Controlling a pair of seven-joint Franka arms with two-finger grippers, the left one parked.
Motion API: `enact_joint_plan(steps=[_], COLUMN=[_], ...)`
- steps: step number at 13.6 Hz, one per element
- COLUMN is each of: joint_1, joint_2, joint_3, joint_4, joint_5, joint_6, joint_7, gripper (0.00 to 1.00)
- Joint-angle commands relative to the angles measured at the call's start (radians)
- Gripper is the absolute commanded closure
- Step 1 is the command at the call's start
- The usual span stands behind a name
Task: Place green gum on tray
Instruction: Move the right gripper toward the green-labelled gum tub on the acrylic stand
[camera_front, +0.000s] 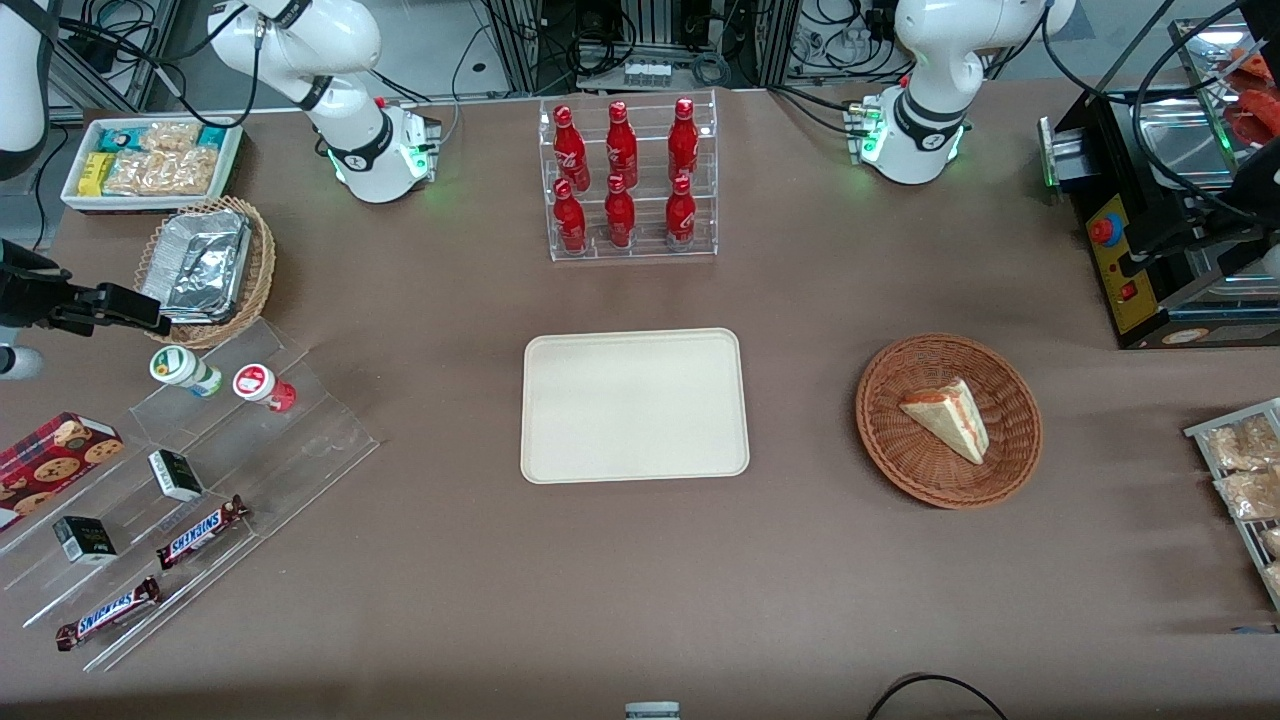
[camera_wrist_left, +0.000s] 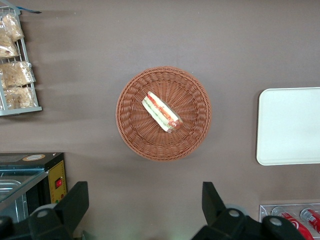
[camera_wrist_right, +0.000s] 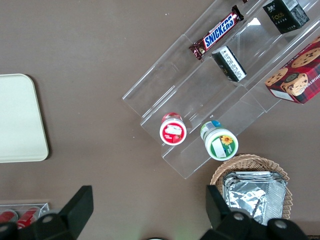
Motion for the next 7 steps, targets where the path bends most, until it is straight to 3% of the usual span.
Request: enact_joint_plan(steps=[1,4,7], joint_1=[0.005,0.004,-0.01], joint_2=[0.008,0.009,-0.035], joint_3=[-0.004,-0.006,-0.012], joint_4=[0.036,0.017,-0.114], joint_5=[-0.012,-0.014,-0.012], joint_6=[-0.008,-0.005,0.078], joint_7=[0.01,-0.001,-0.036], gripper=[0.0,0.0,0.0])
